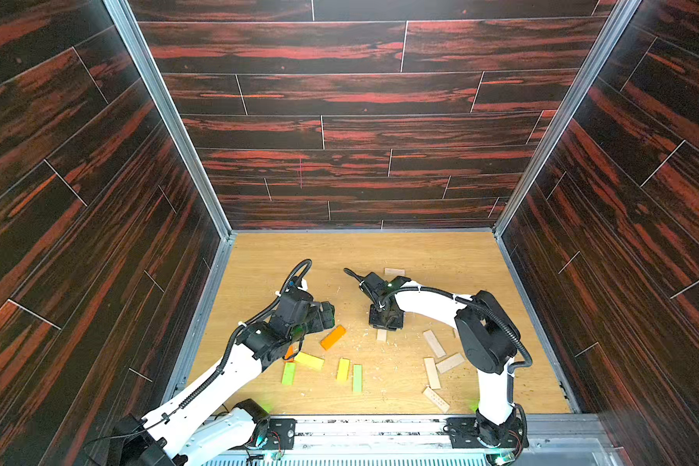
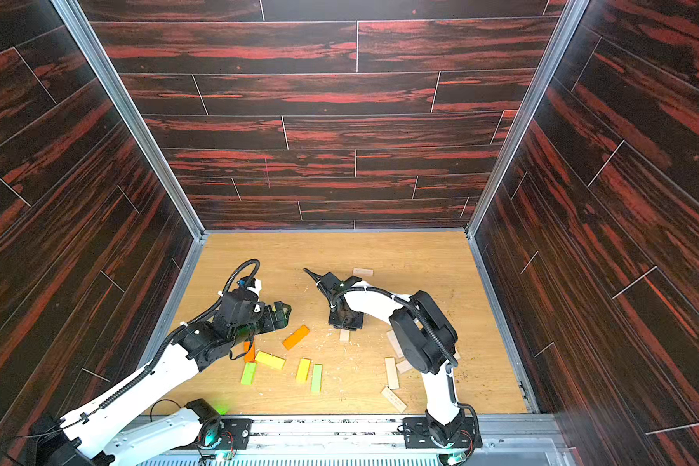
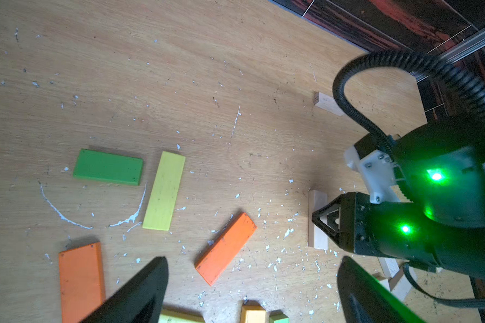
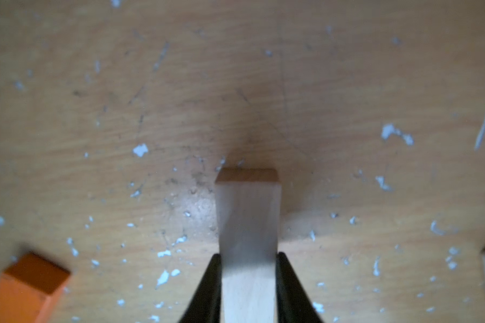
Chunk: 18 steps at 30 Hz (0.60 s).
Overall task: Assemble a giraffe with building blocks
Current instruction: Pick up the building block from the center of the board.
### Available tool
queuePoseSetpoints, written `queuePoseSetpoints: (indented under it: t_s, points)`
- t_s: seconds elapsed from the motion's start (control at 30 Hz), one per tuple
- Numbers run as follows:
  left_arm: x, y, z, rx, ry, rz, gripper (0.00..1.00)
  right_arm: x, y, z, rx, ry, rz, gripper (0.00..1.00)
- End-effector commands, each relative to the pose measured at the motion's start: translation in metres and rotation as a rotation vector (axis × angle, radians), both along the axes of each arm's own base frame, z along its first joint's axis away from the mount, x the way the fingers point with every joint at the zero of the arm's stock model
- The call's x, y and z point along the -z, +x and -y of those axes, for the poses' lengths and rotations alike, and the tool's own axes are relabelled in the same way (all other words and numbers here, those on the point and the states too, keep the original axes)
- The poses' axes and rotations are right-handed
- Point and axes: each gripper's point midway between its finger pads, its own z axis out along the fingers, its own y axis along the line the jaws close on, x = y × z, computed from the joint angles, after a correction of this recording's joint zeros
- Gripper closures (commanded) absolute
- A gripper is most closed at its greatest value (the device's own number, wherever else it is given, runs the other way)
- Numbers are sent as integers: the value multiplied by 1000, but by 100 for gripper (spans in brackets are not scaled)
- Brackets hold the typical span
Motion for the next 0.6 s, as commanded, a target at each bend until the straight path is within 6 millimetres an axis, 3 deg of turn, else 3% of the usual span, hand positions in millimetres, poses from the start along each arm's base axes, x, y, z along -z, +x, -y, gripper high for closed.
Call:
queuePoseSetpoints:
  t_s: [0.0,0.1,0.2,0.37,0.57]
  points:
    - [-10,6,4,5,-15,20,3,7,1,19,19,-25,-30,86]
    - [-8,8,8,14,-19,11,3,4,5,25,23,-28,-33,86]
    - [-7,9,9,17,-20,8,3,6,5,26,26,-22,-48,63]
    - [-6,9,9,17,-17,9,3,12,0,25,32,-19,-73,50]
    - [-6,8,8,19,-14,8,3,18,-13,15,23,-19,-98,50]
